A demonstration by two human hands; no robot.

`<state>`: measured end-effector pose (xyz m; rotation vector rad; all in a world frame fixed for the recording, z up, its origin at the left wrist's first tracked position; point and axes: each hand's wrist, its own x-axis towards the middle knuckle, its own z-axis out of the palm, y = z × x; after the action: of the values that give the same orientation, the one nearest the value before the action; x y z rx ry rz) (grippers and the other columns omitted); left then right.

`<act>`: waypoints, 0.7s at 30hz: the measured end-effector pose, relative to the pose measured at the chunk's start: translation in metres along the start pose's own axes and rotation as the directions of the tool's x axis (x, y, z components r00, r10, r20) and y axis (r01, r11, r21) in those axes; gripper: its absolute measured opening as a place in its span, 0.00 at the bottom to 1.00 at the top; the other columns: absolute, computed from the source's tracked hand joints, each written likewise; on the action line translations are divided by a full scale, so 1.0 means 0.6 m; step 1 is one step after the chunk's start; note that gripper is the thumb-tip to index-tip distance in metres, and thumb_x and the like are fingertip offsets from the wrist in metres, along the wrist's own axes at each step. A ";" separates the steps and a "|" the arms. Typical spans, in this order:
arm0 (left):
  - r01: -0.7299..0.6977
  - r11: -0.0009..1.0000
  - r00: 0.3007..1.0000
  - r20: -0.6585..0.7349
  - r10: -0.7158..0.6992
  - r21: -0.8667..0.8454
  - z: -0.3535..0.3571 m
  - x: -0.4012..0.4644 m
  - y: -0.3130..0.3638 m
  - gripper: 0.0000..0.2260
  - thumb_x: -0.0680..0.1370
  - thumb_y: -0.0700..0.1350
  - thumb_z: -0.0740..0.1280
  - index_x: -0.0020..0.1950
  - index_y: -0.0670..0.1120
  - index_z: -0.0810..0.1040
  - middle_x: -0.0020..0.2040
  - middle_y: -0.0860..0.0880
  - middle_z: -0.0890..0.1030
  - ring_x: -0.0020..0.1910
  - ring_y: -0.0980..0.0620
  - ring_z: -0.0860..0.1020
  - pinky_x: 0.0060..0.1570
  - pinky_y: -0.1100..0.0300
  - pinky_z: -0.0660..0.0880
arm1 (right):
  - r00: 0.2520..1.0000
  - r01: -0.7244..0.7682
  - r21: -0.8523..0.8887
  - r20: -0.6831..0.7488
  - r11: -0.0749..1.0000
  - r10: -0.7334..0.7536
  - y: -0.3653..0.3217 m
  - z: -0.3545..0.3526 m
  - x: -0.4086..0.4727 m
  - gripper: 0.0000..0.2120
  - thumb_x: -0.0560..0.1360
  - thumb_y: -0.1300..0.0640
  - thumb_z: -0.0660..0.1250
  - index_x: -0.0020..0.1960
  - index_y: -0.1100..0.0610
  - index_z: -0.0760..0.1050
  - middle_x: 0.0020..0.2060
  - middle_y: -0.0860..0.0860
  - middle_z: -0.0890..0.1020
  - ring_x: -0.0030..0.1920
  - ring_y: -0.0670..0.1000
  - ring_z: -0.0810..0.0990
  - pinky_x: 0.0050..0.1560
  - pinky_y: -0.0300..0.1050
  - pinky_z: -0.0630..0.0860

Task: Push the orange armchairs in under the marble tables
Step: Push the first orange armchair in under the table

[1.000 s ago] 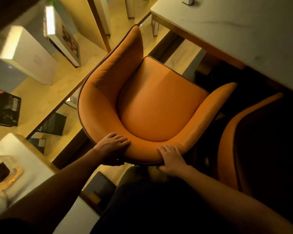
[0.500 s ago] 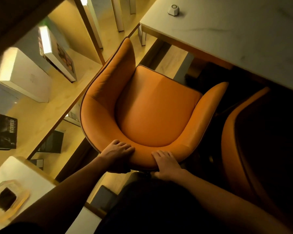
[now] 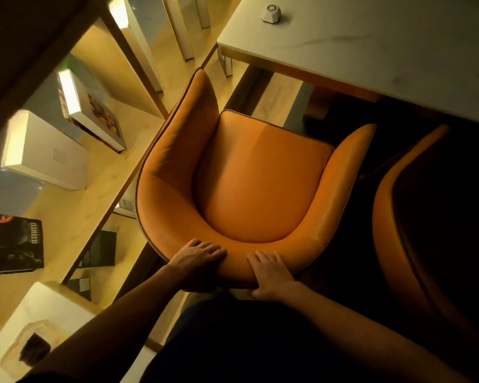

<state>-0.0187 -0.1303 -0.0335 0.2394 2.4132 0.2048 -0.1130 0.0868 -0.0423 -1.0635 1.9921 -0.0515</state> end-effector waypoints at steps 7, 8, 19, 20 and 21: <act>-0.218 0.973 0.976 -0.003 0.219 0.076 0.007 -0.001 -0.087 0.34 0.79 0.61 0.62 0.79 0.51 0.53 0.78 0.48 0.61 0.75 0.47 0.62 0.72 0.50 0.59 | 0.998 -0.024 0.036 -0.055 0.999 0.026 -0.074 0.005 0.044 0.46 0.71 0.35 0.70 0.78 0.56 0.54 0.74 0.57 0.64 0.73 0.60 0.63 0.74 0.56 0.56; -0.243 0.966 0.970 0.000 0.244 0.085 0.008 -0.001 -0.101 0.33 0.79 0.61 0.61 0.79 0.51 0.54 0.78 0.48 0.62 0.75 0.47 0.62 0.71 0.50 0.59 | 0.997 -0.046 0.037 -0.052 0.998 0.048 -0.086 0.004 0.050 0.46 0.71 0.35 0.70 0.78 0.56 0.54 0.74 0.57 0.63 0.73 0.60 0.63 0.74 0.56 0.57; -0.355 0.916 0.933 0.011 0.359 0.187 0.024 0.011 -0.142 0.25 0.84 0.53 0.53 0.79 0.47 0.52 0.76 0.44 0.63 0.72 0.43 0.65 0.67 0.46 0.61 | 0.968 -0.242 0.016 -0.059 0.970 0.242 -0.168 0.013 0.087 0.43 0.74 0.46 0.71 0.79 0.55 0.50 0.76 0.56 0.61 0.76 0.59 0.59 0.75 0.58 0.54; -0.354 0.915 0.934 0.022 0.357 0.194 0.025 0.011 -0.143 0.25 0.84 0.52 0.53 0.79 0.47 0.51 0.77 0.44 0.62 0.72 0.43 0.64 0.67 0.45 0.61 | 0.969 -0.239 0.007 -0.065 0.971 0.239 -0.167 0.015 0.089 0.42 0.74 0.46 0.71 0.79 0.55 0.51 0.76 0.56 0.61 0.75 0.58 0.59 0.74 0.58 0.54; -0.352 0.914 0.935 0.039 0.352 0.203 0.025 0.011 -0.144 0.25 0.84 0.51 0.52 0.79 0.47 0.50 0.77 0.44 0.61 0.73 0.42 0.63 0.68 0.44 0.59 | 0.969 -0.238 0.004 -0.062 0.971 0.237 -0.165 0.017 0.090 0.42 0.74 0.46 0.70 0.79 0.54 0.51 0.76 0.55 0.61 0.76 0.58 0.59 0.74 0.59 0.54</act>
<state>-0.0238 -0.2113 -0.0670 0.7735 2.3725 0.1133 -0.0550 -0.0106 -0.0457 -0.8272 2.1632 0.0476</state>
